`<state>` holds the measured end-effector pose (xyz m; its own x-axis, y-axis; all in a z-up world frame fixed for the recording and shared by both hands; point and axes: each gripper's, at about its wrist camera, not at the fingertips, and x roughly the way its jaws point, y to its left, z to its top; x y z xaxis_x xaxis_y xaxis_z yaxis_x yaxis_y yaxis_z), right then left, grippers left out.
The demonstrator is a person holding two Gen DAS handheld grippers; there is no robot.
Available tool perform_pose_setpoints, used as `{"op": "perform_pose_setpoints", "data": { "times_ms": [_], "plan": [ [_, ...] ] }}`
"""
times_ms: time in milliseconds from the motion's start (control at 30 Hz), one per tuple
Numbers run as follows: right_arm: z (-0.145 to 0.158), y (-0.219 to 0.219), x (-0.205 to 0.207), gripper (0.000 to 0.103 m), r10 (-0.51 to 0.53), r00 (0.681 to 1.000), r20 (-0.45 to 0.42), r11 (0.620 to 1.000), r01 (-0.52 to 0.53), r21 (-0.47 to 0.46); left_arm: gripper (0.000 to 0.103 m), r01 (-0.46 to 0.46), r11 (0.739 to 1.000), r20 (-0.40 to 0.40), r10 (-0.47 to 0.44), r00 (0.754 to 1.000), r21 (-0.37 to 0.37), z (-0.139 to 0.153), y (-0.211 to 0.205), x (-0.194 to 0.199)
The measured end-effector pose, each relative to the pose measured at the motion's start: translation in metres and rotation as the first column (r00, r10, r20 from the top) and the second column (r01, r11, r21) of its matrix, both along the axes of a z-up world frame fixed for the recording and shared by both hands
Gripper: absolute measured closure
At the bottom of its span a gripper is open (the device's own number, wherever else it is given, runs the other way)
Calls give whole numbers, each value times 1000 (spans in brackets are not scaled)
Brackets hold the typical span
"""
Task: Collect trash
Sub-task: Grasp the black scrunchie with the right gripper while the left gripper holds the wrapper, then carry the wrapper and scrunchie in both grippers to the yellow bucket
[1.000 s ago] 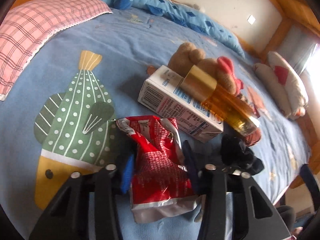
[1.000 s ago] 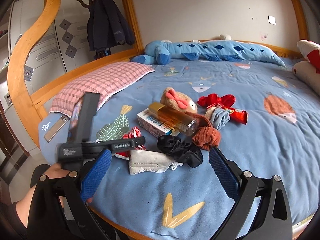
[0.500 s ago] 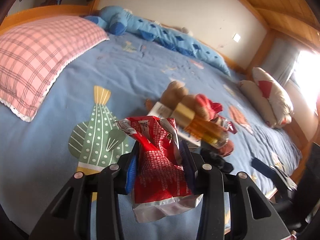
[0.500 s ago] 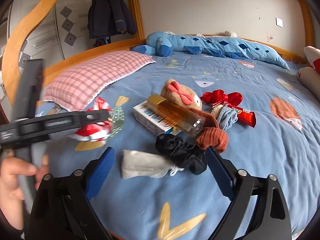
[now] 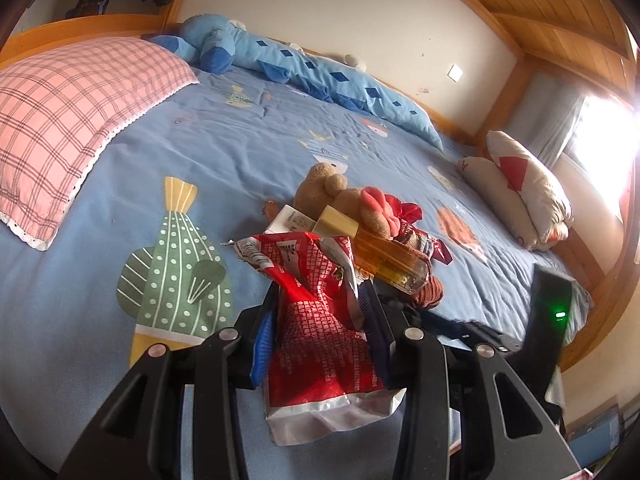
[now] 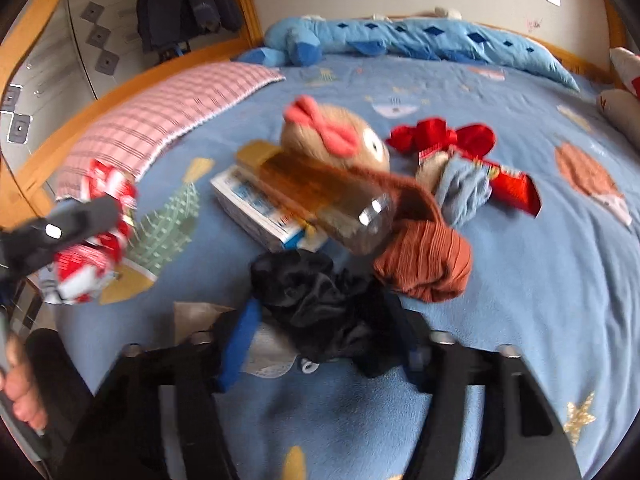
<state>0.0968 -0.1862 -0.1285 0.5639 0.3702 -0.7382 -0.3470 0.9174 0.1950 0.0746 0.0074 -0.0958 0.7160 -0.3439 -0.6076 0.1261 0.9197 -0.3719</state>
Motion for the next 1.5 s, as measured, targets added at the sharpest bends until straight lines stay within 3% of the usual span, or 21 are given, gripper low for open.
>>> {"op": "perform_pose_setpoints", "data": {
  "times_ms": [67, 467, 833, 1167, 1500],
  "plan": [
    [-4, -5, 1, 88, -14, 1000, -21, 1000, 15, 23, 63, 7, 1000, 4, -7, 1000, 3, 2, -1, -1],
    [63, -38, -55, 90, -12, 990, 143, 991, -7, 130, 63, 123, 992, 77, -125, 989, 19, 35, -40, -29],
    [110, -114, -119, 90, -140, 961, 237, 983, 105, 153, 63, 303, 952, 103, -306, 947, 43, 54, -120, -56],
    [139, -198, -191, 90, -306, 901, 308, 951, 272, 150, 63, 479, 875, 111, -483, 868, 64, 64, -204, -81],
    [127, -275, -277, 90, -510, 815, 275, 859, 498, 116, 63, 664, 744, 79, -668, 740, 68, 57, -290, -110]
  ]
}}
